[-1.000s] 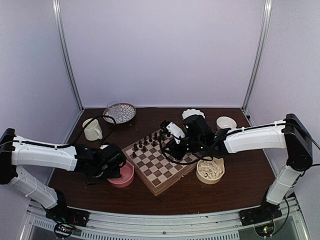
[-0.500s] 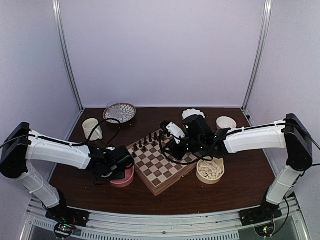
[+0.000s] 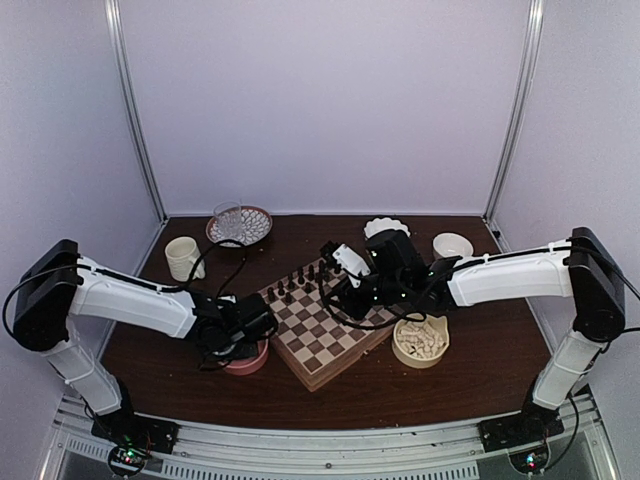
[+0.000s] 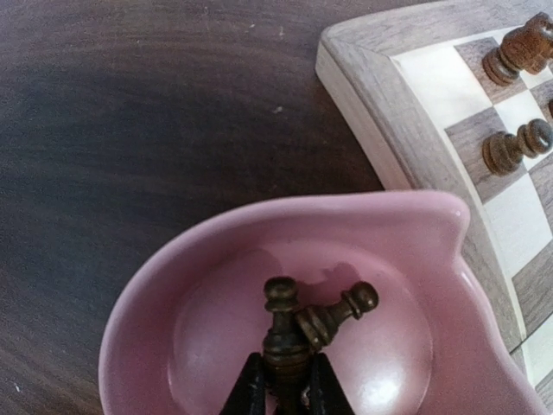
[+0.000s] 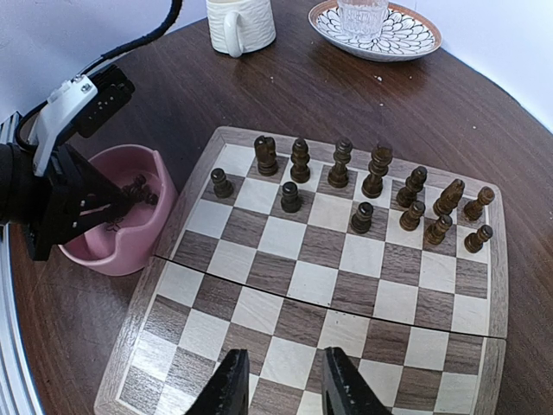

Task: Set up the chess pieces on the board
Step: Pick up the chess pile from the storage box, then pass from the left arm to the right

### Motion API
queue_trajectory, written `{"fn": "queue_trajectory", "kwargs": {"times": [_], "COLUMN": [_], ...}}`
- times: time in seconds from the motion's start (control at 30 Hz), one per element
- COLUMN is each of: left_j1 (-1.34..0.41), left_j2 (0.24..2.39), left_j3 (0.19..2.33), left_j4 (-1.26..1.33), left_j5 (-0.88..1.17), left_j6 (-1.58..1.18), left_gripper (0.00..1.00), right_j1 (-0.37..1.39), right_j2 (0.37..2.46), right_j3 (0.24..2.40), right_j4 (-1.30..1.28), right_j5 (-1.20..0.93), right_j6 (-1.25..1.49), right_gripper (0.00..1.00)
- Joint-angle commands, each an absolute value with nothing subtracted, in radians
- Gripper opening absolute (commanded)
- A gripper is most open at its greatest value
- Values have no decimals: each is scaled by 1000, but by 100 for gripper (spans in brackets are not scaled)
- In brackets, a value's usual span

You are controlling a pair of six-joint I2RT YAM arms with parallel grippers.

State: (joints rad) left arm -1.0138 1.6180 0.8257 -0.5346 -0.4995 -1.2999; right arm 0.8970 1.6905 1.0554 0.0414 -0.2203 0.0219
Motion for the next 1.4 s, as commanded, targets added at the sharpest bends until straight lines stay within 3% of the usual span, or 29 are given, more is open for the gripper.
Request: {"fn": "queue_trajectory", "kwargs": {"times": [0.0, 0.23, 0.4, 0.67, 0.9, 1.37], "left_j1": [-1017, -1017, -1017, -1015, -1013, -1014], "left_j2": [1596, 1453, 1346, 1071, 871, 864], "left_j3": [824, 805, 745, 585, 555, 547], "left_j4": [-557, -586, -545, -364, -412, -325], "left_j5": [-514, -531, -492, -221, -114, 233], "left_j6": [-1311, -1069, -865, -537, -414, -260], "left_gripper": [7, 6, 0, 0, 0, 0], "right_j1": [900, 911, 975, 1041, 1076, 1105], "right_j2": [1662, 1655, 1653, 1698, 1727, 1770], "right_j3": [1052, 1059, 1064, 1082, 1090, 1092], "right_j4": [51, 55, 59, 72, 107, 167], "right_j5": [-222, -281, -330, -437, -524, -600], "right_j6": [13, 16, -62, -124, -135, -117], "right_gripper": [31, 31, 32, 32, 33, 33]}}
